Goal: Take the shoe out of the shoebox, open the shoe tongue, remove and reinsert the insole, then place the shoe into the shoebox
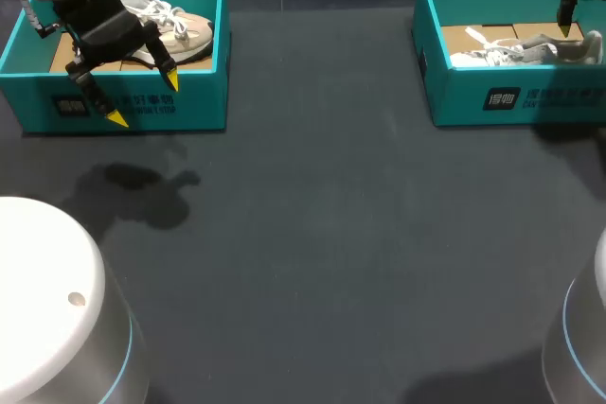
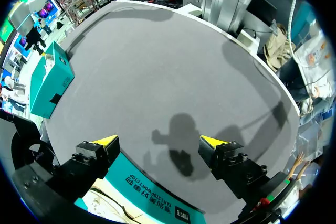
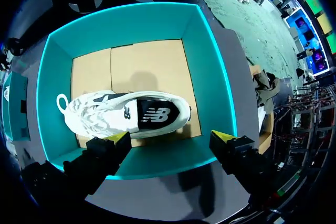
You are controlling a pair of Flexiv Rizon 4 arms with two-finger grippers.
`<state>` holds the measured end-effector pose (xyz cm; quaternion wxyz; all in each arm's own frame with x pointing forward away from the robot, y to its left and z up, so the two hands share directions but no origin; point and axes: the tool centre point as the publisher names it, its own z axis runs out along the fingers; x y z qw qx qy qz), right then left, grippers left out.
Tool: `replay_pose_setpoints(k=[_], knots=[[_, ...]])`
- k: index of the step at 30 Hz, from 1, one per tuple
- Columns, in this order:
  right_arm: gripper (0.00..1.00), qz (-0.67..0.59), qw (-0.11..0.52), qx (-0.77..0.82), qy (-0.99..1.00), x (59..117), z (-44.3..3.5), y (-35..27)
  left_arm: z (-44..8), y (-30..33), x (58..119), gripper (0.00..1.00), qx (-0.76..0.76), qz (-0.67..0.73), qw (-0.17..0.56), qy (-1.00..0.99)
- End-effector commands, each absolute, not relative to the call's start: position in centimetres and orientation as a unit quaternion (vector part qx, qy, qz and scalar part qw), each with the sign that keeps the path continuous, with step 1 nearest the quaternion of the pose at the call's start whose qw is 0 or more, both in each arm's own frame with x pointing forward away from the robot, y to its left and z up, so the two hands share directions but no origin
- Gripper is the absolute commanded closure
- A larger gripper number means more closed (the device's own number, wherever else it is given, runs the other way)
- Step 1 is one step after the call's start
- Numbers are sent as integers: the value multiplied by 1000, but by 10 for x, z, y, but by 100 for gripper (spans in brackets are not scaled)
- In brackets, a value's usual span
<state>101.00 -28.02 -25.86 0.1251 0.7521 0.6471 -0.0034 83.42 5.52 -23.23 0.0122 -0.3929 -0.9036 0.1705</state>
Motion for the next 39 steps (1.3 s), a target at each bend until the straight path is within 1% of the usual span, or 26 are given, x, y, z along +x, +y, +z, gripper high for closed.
replay_pose_setpoints(k=[1,12,22,34,36,37,39], knots=[[0,2,132,752,646,992,-244,-269,-233,56,834,0,-393,169,12,-904],[0,21,140,758,636,953,-220,-232,-233,56,834,0,-393,169,12,-904],[0,21,127,765,631,917,-208,-211,-233,56,834,0,-393,169,12,-904],[0,12,118,757,643,909,-204,-199,-233,56,834,0,-393,169,12,-904],[0,12,118,757,643,909,-204,-199,-222,66,849,0,-428,186,7,-885],[0,12,118,757,643,909,-204,-199,-217,72,857,0,-444,182,-7,-877],[0,12,118,757,643,909,-204,-199,-207,84,874,0,-469,190,-4,-862]])
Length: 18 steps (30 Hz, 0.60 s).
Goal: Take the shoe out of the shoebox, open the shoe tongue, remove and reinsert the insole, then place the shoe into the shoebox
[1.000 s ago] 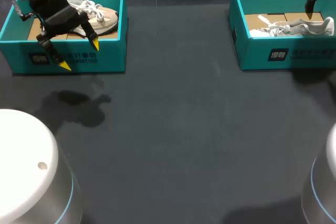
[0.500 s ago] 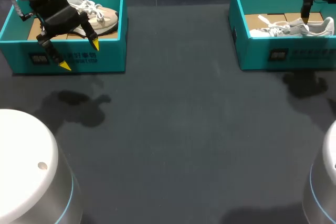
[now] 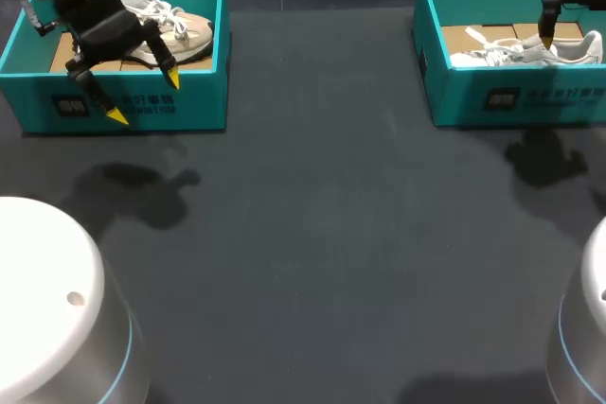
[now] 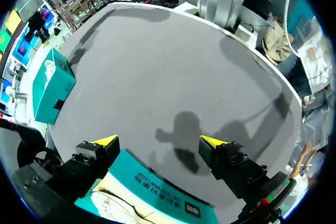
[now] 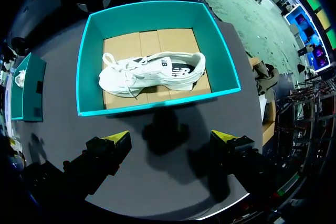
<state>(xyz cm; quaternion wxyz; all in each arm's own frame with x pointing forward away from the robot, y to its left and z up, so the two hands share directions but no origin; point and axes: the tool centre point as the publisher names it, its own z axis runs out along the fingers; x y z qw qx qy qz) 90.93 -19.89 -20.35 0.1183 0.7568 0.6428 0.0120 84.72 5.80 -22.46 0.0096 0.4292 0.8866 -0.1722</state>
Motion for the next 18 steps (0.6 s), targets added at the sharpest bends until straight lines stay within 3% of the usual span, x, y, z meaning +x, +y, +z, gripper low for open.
replay_pose_setpoints(k=[1,12,18], knots=[[0,12,118,757,643,909,-204,-199,-203,90,883,0,494,-197,-3,847],[0,12,118,757,643,909,-204,-199,-186,155,961,0,628,-78,-14,774],[0,12,118,757,643,909,-204,-199,-186,155,961,0,628,-78,-14,774]])
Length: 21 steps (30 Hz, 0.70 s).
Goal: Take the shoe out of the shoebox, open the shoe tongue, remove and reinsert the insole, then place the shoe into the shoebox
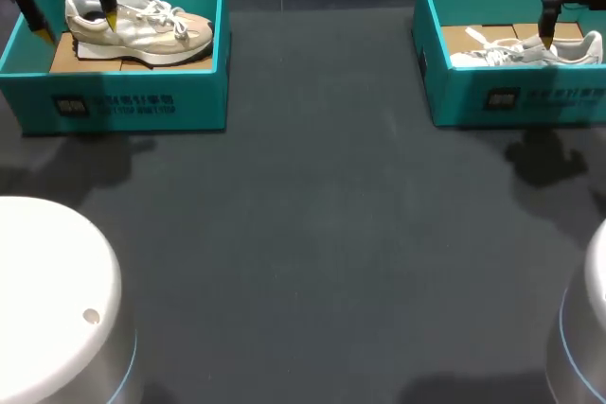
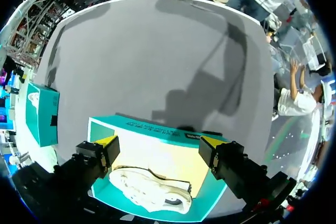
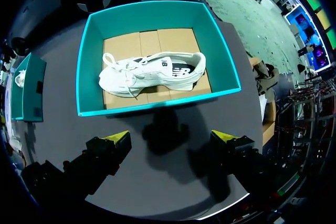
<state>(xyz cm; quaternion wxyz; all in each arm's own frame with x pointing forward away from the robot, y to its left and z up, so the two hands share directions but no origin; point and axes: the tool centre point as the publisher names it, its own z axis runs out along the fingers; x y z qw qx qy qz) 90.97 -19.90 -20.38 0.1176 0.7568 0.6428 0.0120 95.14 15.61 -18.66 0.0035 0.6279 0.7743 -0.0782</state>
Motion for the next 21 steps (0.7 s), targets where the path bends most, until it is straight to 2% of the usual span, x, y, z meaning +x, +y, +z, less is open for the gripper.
replay_pose_setpoints(k=[1,8,19,21], knots=[[0,12,118,757,643,909,-204,-199,-186,155,961,0,628,-78,-14,774],[0,12,118,757,643,909,-204,-199,-187,157,964,0,641,-68,-12,764],[0,12,118,757,643,909,-204,-199,-204,223,1053,0,691,-14,-63,720],[0,12,118,757,643,909,-204,-199,-204,223,1053,0,691,-14,-63,720]])
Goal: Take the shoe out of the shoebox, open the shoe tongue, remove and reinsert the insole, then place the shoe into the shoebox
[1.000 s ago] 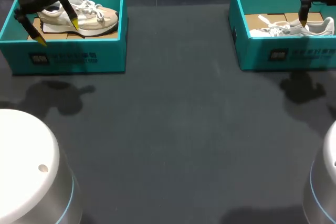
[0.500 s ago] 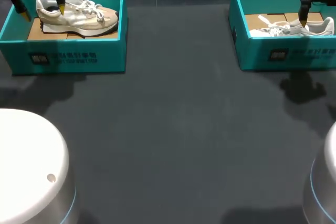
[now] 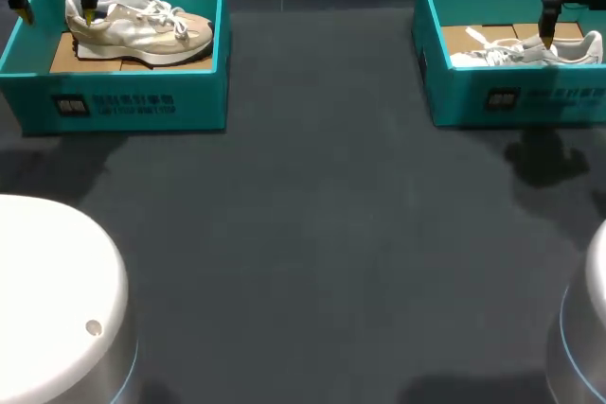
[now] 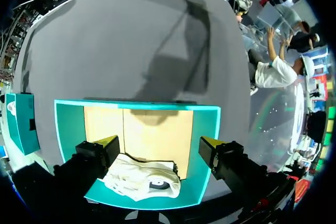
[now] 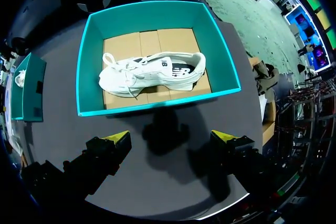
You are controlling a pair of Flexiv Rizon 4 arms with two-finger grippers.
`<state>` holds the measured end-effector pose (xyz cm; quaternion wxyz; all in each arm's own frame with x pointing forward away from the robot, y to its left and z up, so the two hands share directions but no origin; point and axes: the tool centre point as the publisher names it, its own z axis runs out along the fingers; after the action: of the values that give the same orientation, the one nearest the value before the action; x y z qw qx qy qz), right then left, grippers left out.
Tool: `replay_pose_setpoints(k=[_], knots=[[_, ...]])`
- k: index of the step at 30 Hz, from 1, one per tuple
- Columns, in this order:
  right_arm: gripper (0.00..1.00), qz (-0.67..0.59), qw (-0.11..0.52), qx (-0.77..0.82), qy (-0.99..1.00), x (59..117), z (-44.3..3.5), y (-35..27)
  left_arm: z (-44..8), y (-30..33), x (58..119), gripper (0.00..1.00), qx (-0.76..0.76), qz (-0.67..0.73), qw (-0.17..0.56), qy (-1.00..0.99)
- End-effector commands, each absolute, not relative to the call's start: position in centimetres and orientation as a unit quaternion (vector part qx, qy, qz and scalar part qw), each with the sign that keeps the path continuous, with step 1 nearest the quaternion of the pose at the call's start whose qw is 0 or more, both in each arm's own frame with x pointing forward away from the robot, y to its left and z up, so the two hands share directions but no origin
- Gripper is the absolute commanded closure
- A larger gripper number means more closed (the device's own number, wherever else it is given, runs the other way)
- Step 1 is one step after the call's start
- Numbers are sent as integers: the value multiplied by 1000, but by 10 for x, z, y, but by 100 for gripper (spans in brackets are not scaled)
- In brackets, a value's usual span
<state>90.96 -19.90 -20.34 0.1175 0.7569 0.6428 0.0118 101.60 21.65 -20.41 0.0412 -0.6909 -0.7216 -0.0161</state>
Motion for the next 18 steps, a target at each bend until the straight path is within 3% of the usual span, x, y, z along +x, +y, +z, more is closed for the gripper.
replay_pose_setpoints(k=[1,8,18], knots=[[0,12,118,757,643,909,-204,-199,-204,223,1053,0,-691,14,63,-720],[0,12,118,757,643,909,-204,-199,-204,223,1053,0,-691,14,63,-720],[0,12,118,757,643,909,-204,-199,-224,258,1130,0,-711,-16,56,-701]])
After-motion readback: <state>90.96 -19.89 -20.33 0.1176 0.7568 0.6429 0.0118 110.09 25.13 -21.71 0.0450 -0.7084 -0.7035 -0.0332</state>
